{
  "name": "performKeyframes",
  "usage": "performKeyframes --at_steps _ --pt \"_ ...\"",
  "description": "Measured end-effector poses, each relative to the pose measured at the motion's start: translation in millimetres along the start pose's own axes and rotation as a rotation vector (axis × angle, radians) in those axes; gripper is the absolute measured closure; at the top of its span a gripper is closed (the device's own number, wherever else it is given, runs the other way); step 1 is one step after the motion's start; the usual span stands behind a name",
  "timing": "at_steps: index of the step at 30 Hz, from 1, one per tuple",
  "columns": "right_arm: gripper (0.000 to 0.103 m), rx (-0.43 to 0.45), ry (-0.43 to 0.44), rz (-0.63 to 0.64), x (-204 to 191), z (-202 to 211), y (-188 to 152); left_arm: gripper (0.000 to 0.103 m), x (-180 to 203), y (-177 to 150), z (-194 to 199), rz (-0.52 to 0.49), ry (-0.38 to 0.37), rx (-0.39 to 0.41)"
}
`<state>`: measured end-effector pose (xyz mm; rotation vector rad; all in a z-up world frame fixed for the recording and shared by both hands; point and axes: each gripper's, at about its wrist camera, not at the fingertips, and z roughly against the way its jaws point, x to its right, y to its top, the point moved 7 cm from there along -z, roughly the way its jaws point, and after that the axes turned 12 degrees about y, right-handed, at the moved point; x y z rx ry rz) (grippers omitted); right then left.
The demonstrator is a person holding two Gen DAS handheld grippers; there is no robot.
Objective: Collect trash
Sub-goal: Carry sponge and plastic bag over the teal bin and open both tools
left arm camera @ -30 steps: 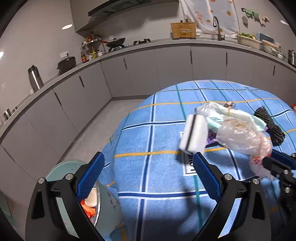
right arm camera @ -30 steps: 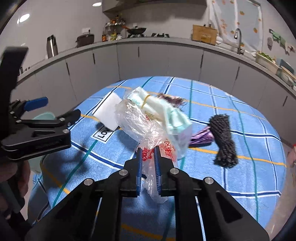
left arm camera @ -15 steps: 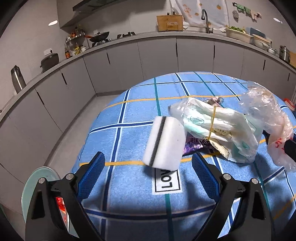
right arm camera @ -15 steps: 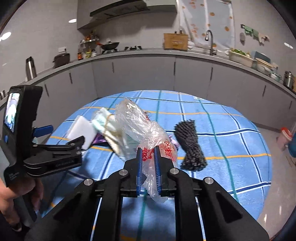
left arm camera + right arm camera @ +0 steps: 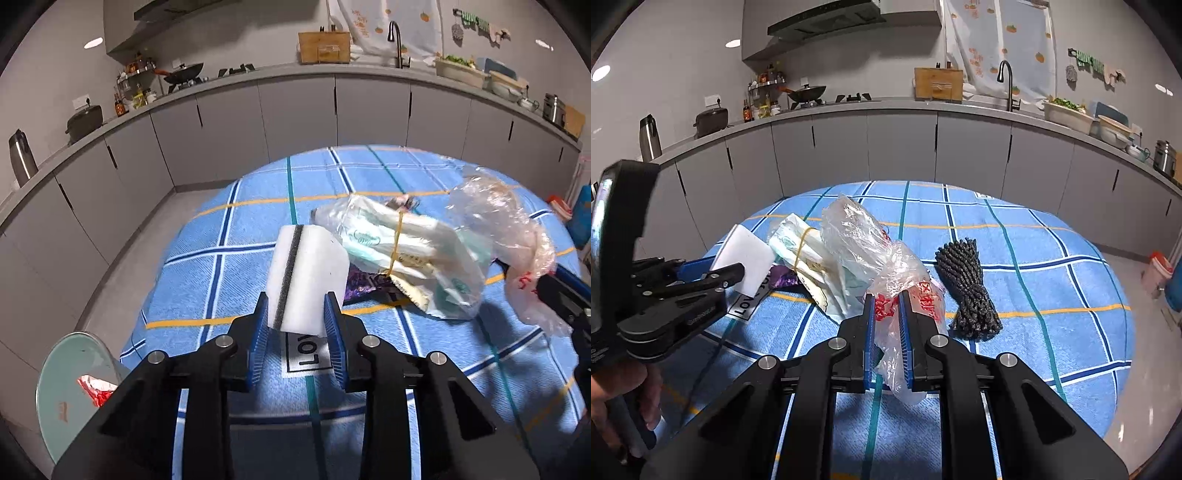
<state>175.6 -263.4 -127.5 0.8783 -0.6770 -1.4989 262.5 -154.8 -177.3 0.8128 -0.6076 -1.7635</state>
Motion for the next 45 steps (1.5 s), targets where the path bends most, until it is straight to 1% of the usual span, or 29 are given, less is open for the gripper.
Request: performKeyframes --at_steps 5,8,12,18,33,45 --pt "0.090 0.018 0.002 0.005 -4 10 3 0.073 -10 3 28 -0.004 0.037 0.061" --pt "0.090 0.028 0.013 0.016 -11 16 6 0.073 -14 1 43 0.001 0.052 0.085" --pt "0.090 0.037 0.024 0.023 -18 21 8 0.073 -23 -5 54 0.014 0.058 0.090" --pt "0.090 0.044 0.054 0.040 -35 26 12 0.073 -48 -12 68 0.050 0.090 0.097" --pt "0.090 0.033 0.146 0.116 -90 19 17 0.073 -96 -24 84 0.118 0.137 0.104" --pt "0.090 0.017 0.230 0.154 -133 5 21 0.073 -143 -40 82 0.171 0.207 0.082"
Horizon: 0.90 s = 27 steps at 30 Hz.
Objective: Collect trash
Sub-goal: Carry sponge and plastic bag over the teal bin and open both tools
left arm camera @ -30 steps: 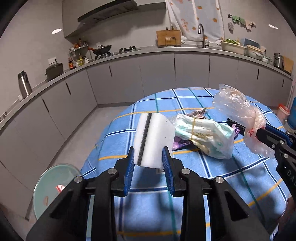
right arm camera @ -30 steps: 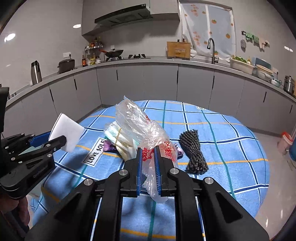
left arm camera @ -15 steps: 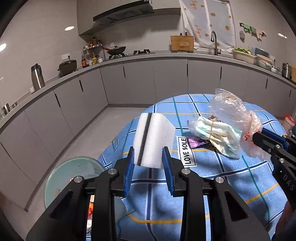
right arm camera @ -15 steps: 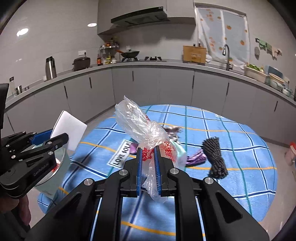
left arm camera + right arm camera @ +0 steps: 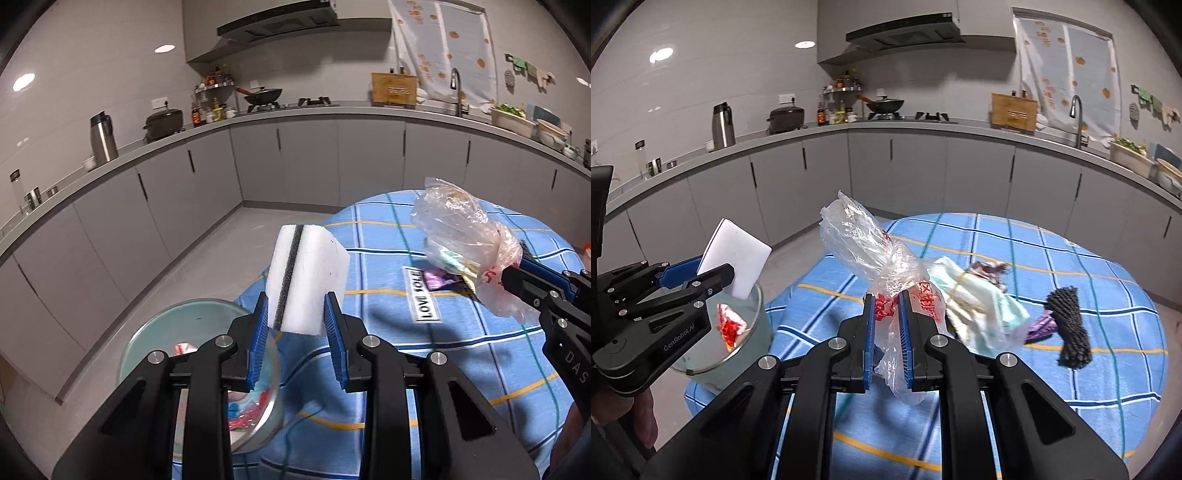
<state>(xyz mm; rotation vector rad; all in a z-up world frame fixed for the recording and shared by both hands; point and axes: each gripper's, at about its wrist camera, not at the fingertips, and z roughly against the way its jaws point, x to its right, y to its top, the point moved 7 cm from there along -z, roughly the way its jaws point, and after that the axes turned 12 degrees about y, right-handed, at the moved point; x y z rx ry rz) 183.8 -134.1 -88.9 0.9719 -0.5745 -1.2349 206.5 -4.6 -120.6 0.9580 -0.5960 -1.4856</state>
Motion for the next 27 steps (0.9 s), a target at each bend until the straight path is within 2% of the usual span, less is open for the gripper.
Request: performKeyframes --at_steps 27 --pt "0.090 -0.026 0.172 0.090 -88 -52 22 0.072 -94 -20 -23 0.088 0.150 -0.065"
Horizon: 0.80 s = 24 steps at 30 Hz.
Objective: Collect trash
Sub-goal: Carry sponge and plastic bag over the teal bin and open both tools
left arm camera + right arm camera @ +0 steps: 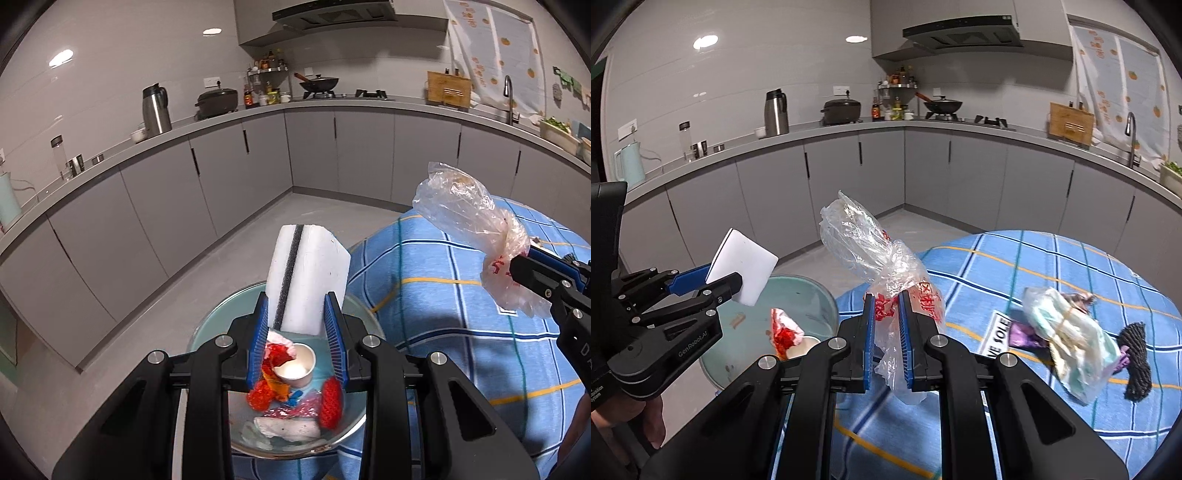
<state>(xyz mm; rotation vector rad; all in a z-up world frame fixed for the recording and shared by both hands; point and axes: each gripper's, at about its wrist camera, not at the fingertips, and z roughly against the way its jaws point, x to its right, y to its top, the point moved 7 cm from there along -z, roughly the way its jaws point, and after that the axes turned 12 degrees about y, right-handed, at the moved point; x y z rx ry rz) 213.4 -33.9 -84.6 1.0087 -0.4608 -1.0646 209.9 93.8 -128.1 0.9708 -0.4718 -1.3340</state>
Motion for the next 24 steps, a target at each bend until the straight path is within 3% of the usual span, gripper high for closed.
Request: performKeyframes --at_steps 24 --pt "0.090 -0.044 0.108 0.048 -45 -40 8 0.072 -49 -16 -26 0.056 0.079 -0.053"
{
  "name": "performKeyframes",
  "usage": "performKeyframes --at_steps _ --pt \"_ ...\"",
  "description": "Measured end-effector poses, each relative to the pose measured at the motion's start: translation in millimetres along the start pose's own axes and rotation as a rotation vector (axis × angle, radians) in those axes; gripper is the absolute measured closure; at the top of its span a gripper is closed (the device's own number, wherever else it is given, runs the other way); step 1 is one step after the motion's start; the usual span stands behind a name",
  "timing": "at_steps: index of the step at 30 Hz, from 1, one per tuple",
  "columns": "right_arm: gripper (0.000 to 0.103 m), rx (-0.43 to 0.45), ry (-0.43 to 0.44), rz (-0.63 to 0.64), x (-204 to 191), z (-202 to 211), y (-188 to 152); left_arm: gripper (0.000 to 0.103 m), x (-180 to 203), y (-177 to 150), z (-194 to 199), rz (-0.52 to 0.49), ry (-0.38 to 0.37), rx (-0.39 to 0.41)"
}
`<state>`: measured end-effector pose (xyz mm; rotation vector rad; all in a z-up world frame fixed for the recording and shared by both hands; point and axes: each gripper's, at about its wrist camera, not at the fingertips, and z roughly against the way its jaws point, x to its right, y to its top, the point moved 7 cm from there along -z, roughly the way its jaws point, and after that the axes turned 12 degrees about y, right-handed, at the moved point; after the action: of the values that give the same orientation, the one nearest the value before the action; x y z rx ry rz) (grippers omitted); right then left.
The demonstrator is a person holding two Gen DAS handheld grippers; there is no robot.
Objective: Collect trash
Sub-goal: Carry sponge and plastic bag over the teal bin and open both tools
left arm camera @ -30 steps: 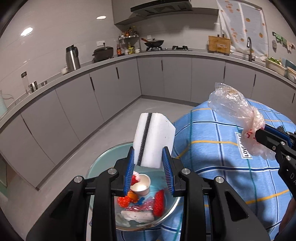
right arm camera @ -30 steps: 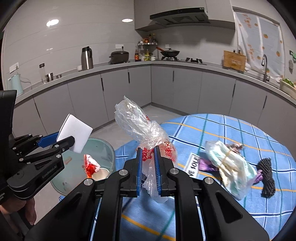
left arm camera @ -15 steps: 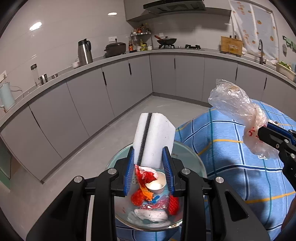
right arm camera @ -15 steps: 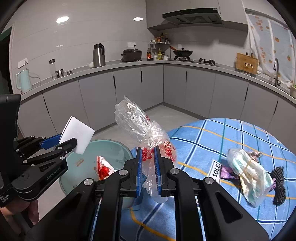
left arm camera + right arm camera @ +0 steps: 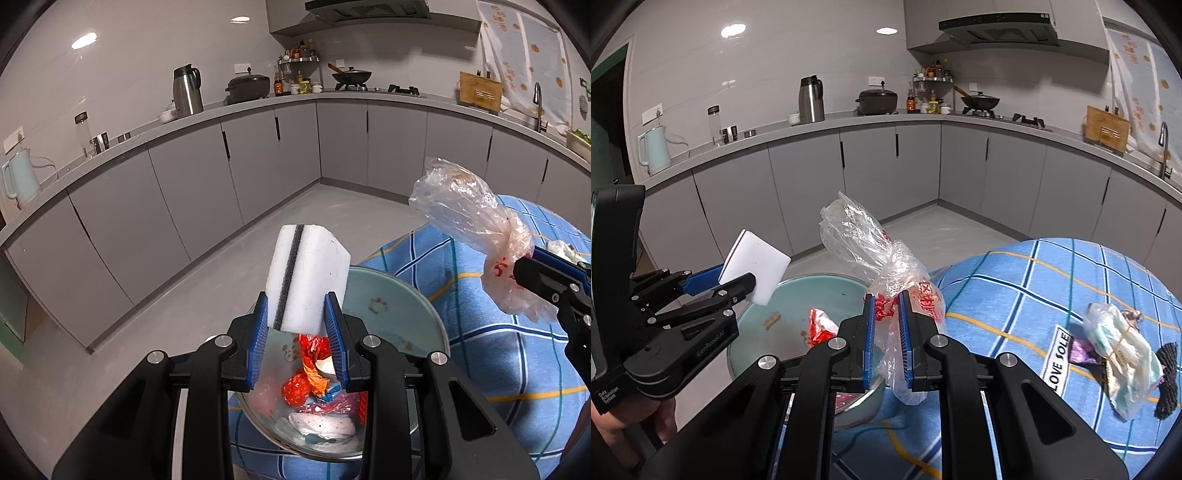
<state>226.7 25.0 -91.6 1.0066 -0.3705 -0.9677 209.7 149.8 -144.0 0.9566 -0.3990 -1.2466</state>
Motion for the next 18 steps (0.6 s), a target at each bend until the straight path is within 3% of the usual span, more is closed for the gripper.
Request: performKeyframes --at_steps 15,18 --pt "0.089 -0.070 0.108 -0.008 -20 -48 -7 0.071 -2 -17 -26 0.001 0.003 -0.058" --pt "0.087 -0.098 0.126 -0.008 -20 -58 -13 0.067 -1 -20 -32 -0.004 -0.003 -0.074"
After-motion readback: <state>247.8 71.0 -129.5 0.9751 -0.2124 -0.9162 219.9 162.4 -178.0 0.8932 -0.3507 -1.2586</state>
